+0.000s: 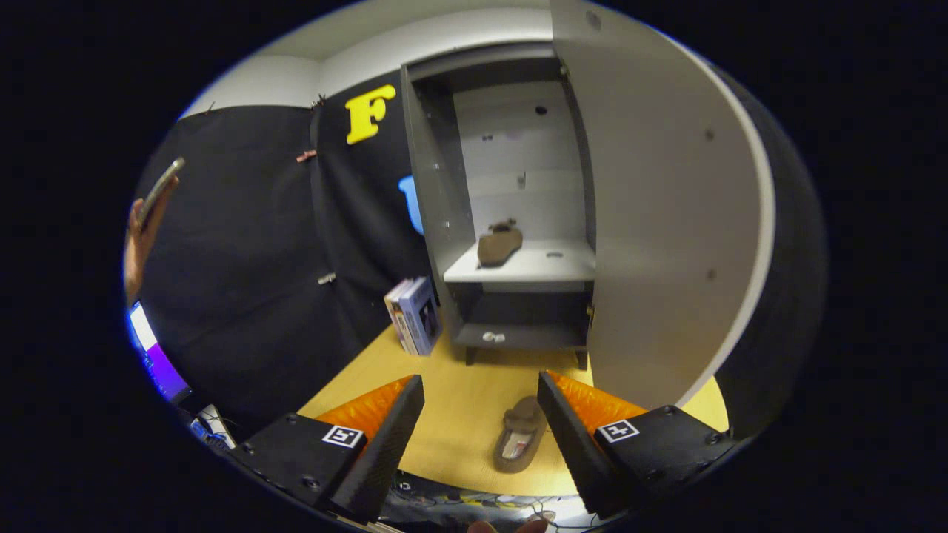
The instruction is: Open the shoe cabinet door, grab the shoes and put them into the shoe cabinet, then close the shoe cabinet door.
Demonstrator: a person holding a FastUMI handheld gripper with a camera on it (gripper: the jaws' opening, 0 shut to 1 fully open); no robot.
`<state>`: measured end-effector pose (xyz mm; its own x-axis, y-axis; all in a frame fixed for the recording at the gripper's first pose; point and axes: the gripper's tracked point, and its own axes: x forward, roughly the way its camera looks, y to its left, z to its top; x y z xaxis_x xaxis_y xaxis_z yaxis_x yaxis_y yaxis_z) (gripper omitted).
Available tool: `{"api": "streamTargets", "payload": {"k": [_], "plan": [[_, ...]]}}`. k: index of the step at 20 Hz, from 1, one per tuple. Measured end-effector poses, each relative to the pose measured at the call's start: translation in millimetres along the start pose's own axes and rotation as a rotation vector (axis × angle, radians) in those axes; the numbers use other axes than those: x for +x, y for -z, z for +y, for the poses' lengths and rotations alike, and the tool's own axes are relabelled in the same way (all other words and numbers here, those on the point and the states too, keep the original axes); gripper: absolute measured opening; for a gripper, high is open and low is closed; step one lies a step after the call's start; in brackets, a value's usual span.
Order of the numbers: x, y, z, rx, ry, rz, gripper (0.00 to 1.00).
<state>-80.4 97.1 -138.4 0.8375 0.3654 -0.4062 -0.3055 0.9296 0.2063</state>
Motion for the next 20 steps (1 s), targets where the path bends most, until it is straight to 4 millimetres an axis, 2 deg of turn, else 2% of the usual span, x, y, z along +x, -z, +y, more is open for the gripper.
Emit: {"api": "streamTargets", "payload": {"k": [3,6,11,15,17,18,20], "plan": [[31.0,49.8,4.6,0.006,0.013,0.140,0.98],[72.4,105.2,8.4,0.054,0.033,0.252,0.99],[137.6,194.9,-19.6,0.087,0.138,0.379,0.99],[187.0,232.7,-49.9,0.120,0.213,0.400,0.98],[212.5,242.7,-62.4,0.137,0.239,0.370,0.94],[221.8,243.6,-66.4,0.145,0.252,0.348,0.86],[242.6,246.3,-78.0,0.144,0.286,0.312,0.86]]}}
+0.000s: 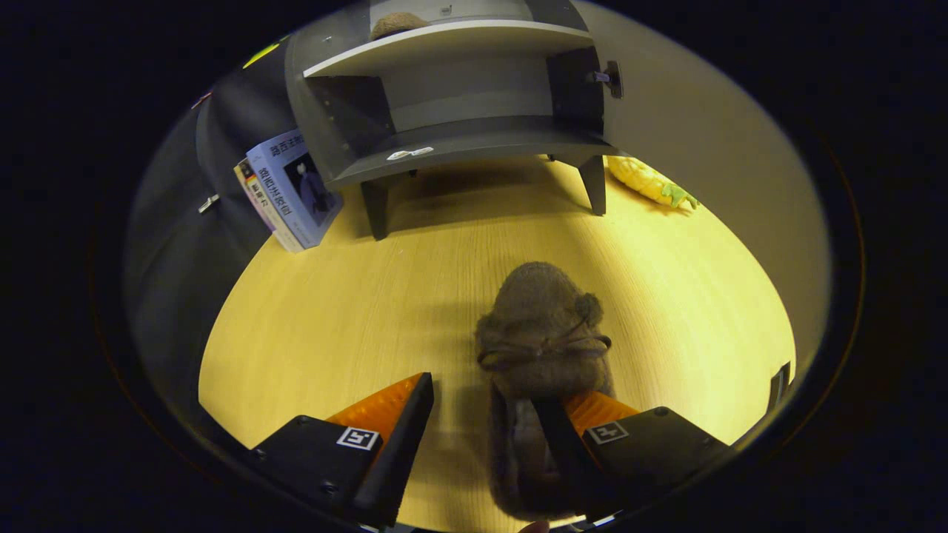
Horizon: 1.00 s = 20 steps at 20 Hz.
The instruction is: Open the shoe cabinet door, grab the shoes and put them into the shoe cabinet, then close the shoe cabinet door.
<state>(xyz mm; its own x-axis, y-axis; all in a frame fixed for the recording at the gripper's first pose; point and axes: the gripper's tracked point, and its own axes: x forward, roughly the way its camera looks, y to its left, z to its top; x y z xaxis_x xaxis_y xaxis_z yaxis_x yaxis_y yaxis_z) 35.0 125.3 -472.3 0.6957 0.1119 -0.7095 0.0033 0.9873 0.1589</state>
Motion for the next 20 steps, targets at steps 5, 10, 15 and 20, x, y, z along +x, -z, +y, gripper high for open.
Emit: {"api": "streamTargets", "payload": {"k": [5,10,15,20], "plan": [[18.5,-12.3,-16.1,-0.035,0.087,-0.079,0.53],[-1.3,-35.1,-12.1,0.000,0.066,-0.096,0.07],[-71.1,-106.3,-4.4,0.008,0.048,-0.173,0.07],[-142.2,-186.7,17.8,-0.007,0.003,-0.254,0.07]]}}
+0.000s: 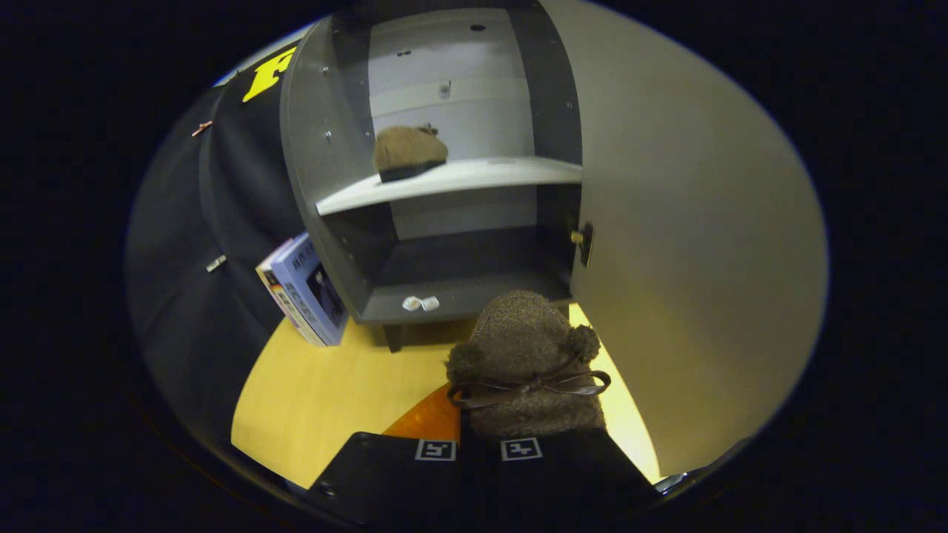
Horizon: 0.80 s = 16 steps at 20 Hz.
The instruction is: Open the shoe cabinet door, grab the shoes and put them into the shoe cabinet, then close the shoe cabinet door.
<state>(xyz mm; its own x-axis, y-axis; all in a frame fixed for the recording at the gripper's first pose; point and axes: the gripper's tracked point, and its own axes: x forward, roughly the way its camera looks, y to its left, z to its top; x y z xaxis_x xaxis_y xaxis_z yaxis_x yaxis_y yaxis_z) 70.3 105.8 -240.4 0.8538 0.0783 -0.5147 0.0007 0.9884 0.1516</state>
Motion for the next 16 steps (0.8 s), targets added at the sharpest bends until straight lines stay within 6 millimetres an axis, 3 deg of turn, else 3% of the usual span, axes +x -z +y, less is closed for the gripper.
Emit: {"api": "streamTargets", "payload": {"k": [4,8,12,16], "plan": [[-22.3,-78.1,21.5,-0.008,-0.051,-0.072,0.07],[-25.8,-157.1,42.8,0.008,-0.110,-0.139,0.07],[-1.9,-235.4,40.7,0.013,-0.098,-0.227,0.07],[53.2,-275.4,25.7,-0.002,-0.054,-0.216,0.07]]}}
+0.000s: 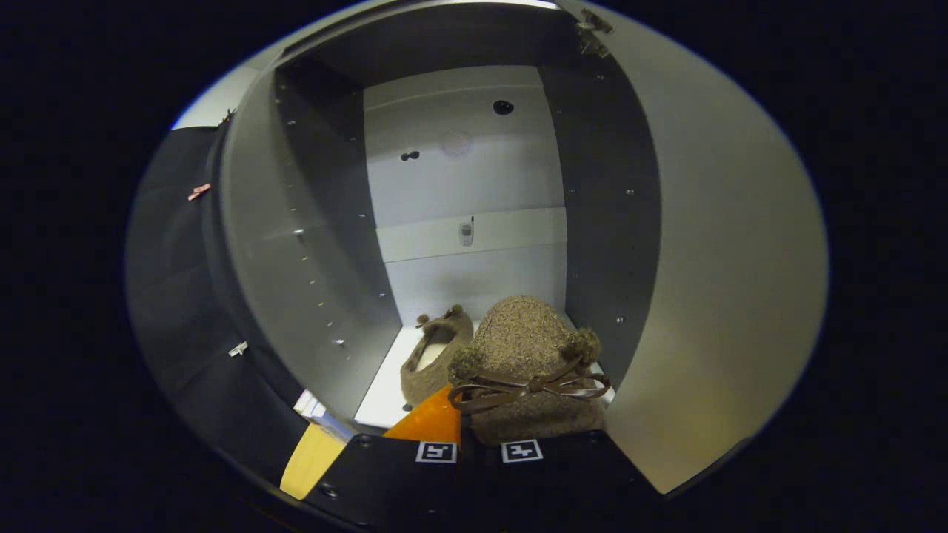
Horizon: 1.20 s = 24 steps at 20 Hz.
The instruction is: Open the shoe cabinet door, grab the shoes and put them into the shoe cabinet, then close the shoe cabinet door.
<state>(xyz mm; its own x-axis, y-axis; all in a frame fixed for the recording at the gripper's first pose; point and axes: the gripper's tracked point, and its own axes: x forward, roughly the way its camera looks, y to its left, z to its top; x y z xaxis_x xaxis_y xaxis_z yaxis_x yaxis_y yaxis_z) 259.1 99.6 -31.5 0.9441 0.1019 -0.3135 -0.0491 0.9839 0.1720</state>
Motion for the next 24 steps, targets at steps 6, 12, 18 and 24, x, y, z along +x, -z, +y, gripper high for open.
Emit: {"api": "streamTargets", "payload": {"k": [6,12,18,24], "plan": [[88.1,3.0,-13.4,0.028,0.017,0.099,0.07],[169.9,17.0,-16.0,0.047,0.023,0.139,0.07],[219.4,42.6,-21.1,0.017,0.069,0.189,0.08],[222.6,50.6,-20.5,0.006,0.103,0.232,0.16]]}}
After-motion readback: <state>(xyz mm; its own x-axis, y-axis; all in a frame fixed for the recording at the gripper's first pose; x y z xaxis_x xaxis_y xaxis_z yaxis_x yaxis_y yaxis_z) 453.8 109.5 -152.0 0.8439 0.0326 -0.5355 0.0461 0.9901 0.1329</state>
